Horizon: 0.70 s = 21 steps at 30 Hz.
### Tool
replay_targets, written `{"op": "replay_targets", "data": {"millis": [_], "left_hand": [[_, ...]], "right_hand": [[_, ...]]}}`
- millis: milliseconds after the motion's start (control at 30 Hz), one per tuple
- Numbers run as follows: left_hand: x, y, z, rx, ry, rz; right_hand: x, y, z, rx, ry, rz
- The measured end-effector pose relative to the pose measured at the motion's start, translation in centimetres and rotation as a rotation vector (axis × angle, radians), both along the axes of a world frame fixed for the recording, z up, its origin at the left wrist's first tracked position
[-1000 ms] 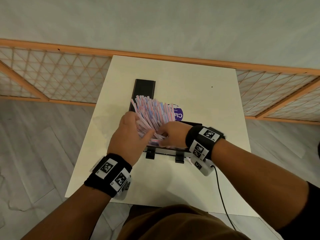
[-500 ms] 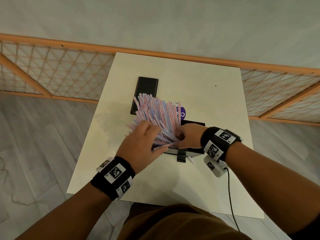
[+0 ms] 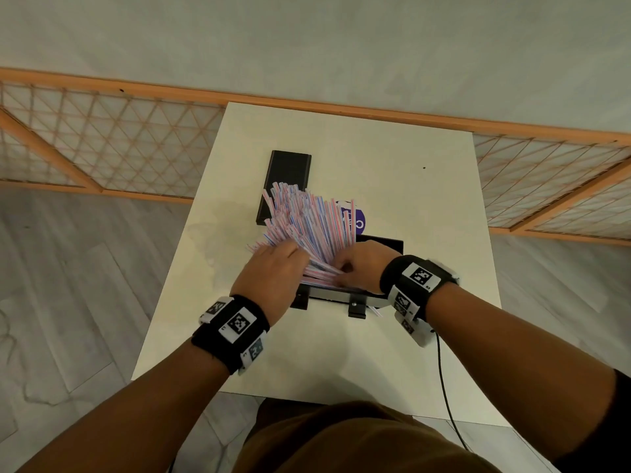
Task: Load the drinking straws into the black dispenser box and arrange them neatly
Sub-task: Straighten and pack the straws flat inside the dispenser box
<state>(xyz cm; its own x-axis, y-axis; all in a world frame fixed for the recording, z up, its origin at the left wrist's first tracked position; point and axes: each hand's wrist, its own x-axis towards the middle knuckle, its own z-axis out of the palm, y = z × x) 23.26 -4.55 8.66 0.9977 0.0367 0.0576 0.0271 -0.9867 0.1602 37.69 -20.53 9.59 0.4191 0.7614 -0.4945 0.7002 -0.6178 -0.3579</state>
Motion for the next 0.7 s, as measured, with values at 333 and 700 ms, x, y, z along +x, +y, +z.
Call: {"op": "replay_targets", "data": {"millis": [333, 700], "left_hand": [[-0.2, -1.0, 0.1, -0.136, 0.003, 0.057], [-4.3, -0.1, 2.9, -0.352, -0.269, 0.488]], "right_hand": [[-1.1, 1.9, 1.3, -0.063, -0.121, 0.09], [-2.1, 3.7, 1.2, -0.139, -0.167, 0.175]]}}
